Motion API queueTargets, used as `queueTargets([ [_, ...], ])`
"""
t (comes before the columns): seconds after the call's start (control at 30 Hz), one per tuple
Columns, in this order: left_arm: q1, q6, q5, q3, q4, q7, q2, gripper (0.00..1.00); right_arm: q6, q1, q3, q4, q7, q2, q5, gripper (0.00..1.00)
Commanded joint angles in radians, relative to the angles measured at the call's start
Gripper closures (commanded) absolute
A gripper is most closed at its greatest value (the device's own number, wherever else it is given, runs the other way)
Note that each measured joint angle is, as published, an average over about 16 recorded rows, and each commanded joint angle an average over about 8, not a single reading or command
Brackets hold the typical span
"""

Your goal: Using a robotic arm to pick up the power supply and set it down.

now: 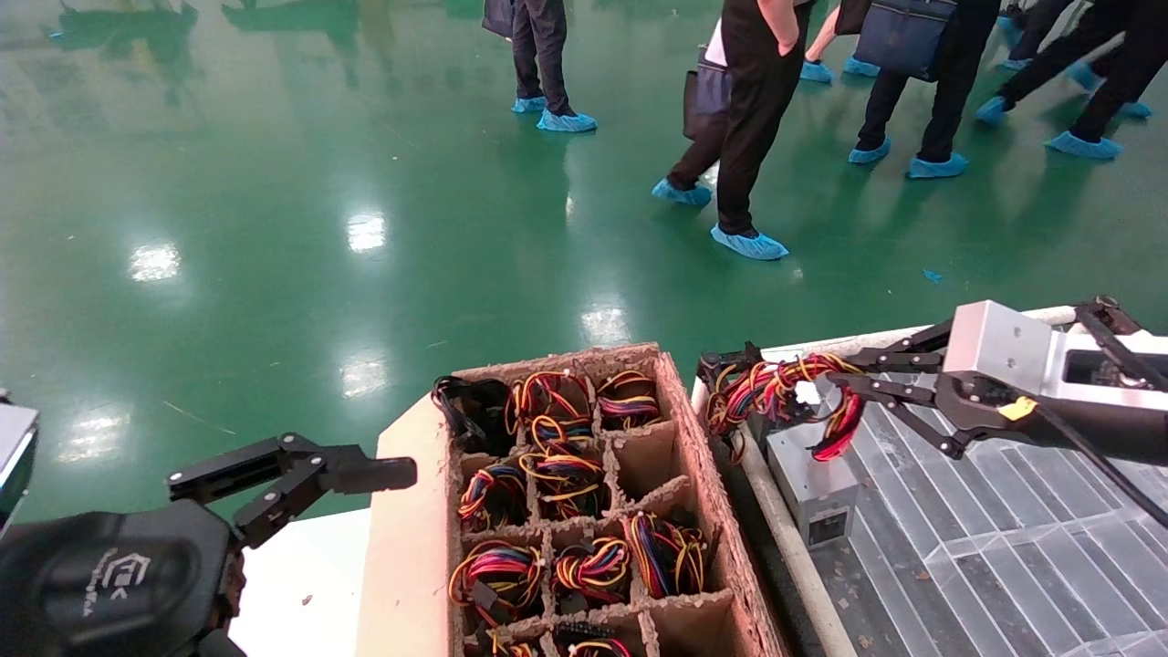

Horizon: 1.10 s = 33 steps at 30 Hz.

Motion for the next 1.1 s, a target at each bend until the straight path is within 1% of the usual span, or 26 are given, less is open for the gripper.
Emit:
queueTargets([
  [0.03, 0.000, 0.000, 0.000, 0.000, 0.000, 0.000, 0.000, 0.00, -0.001, -0.002, 0.002, -0.020, -0.014, 0.000, 0.003, 1.00],
  [0.2, 0.000, 0.000, 0.000, 0.000, 0.000, 0.000, 0.000, 0.00, -0.004, -0.003, 0.007, -0.047, -0.037, 0.005, 0.009, 1.00],
  [0.23, 0.000, 0.000, 0.000, 0.000, 0.000, 0.000, 0.000, 0.00, -0.004, -0.003, 0.007, -0.052, -0.040, 0.005, 0.010, 0.98],
  [0.27, 0.000, 0.000, 0.000, 0.000, 0.000, 0.000, 0.000, 0.00, -0.004, -0.004, 0.008, -0.055, -0.043, 0.006, 0.011, 0.92],
  [0.3, 0.000, 0.000, 0.000, 0.000, 0.000, 0.000, 0.000, 0.00, -0.004, -0.004, 0.008, -0.059, -0.045, 0.006, 0.011, 0.81],
  [0.47, 0.000, 0.000, 0.000, 0.000, 0.000, 0.000, 0.000, 0.00, -0.003, -0.005, 0.008, -0.071, -0.051, 0.004, 0.012, 0.18],
  [0.5, 0.000, 0.000, 0.000, 0.000, 0.000, 0.000, 0.000, 0.00, -0.003, -0.005, 0.008, -0.073, -0.051, 0.004, 0.012, 0.08],
  [0.53, 0.000, 0.000, 0.000, 0.000, 0.000, 0.000, 0.000, 0.00, -0.002, -0.005, 0.008, -0.074, -0.051, 0.004, 0.012, 0.01],
  [0.57, 0.000, 0.000, 0.000, 0.000, 0.000, 0.000, 0.000, 0.00, -0.002, -0.005, 0.008, -0.075, -0.051, 0.004, 0.013, 0.00],
  [1.1, 0.000, 0.000, 0.000, 0.000, 0.000, 0.000, 0.000, 0.00, -0.002, -0.005, 0.008, -0.074, -0.050, 0.003, 0.013, 0.00],
])
